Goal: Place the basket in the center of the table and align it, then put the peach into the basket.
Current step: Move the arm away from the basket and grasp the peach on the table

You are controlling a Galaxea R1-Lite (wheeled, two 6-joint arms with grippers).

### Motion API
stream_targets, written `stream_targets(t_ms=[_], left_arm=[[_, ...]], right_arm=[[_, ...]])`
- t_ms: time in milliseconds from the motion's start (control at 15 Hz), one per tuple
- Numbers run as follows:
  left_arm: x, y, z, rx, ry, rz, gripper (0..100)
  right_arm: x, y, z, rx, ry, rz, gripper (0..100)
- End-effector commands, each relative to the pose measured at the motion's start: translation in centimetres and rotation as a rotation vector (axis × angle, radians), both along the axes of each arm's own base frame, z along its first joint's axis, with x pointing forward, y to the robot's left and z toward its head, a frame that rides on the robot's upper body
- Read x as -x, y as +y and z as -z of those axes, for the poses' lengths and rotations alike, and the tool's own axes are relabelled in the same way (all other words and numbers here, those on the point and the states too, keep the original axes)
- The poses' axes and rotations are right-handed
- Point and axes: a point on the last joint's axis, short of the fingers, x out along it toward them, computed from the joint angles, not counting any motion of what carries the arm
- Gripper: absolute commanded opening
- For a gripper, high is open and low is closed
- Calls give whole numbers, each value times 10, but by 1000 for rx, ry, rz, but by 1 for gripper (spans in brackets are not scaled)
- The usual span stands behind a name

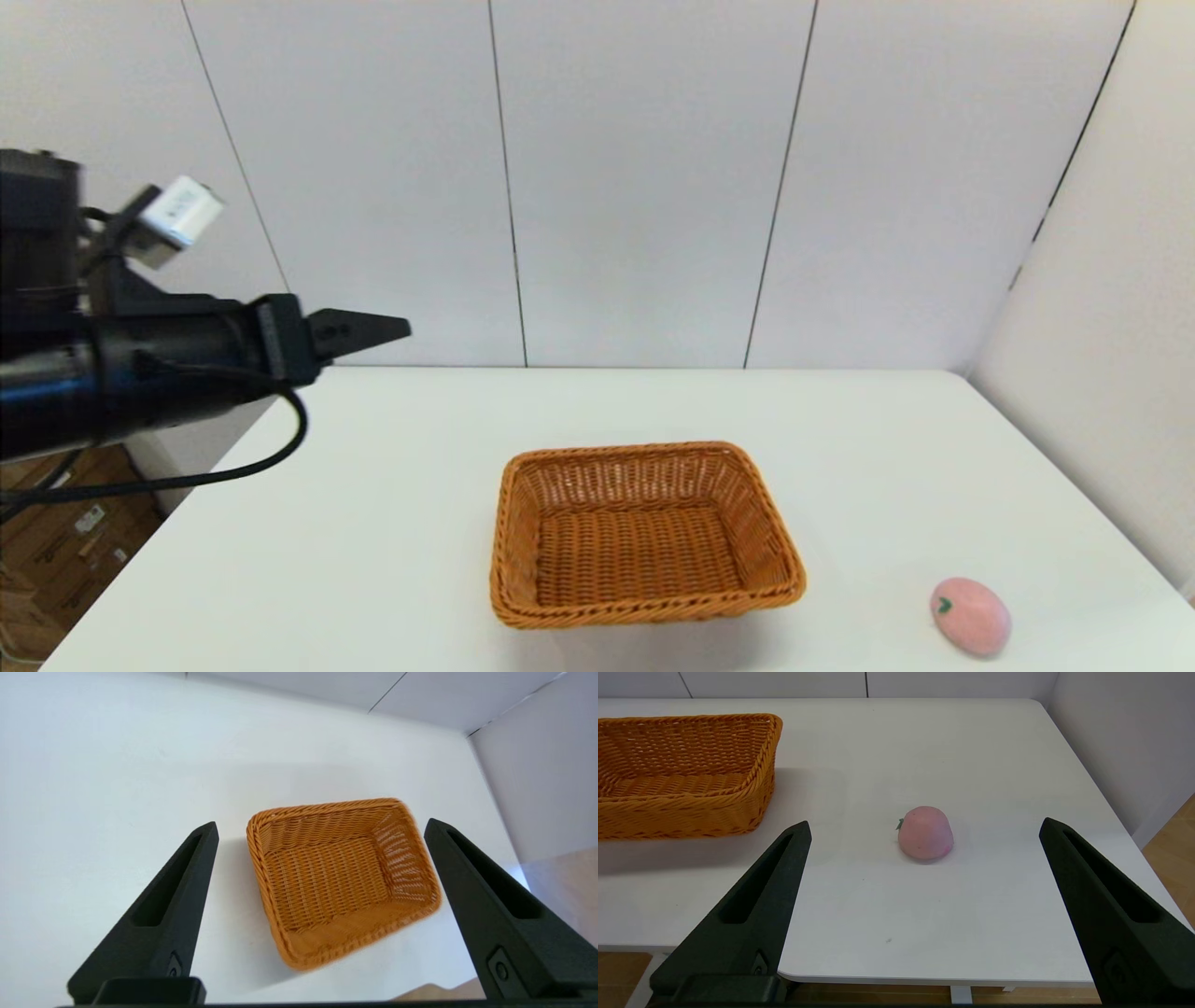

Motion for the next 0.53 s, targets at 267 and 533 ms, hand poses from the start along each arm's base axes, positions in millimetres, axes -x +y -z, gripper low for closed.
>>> stream_targets(t_ms=[267,533], left_arm=[[164,62,-1,-122,-362,-177,100],[186,69,34,-199,-363,-354,100]], right_arm=[[0,0,0,0,0,0,100],[0,0,0,0,0,0,100]])
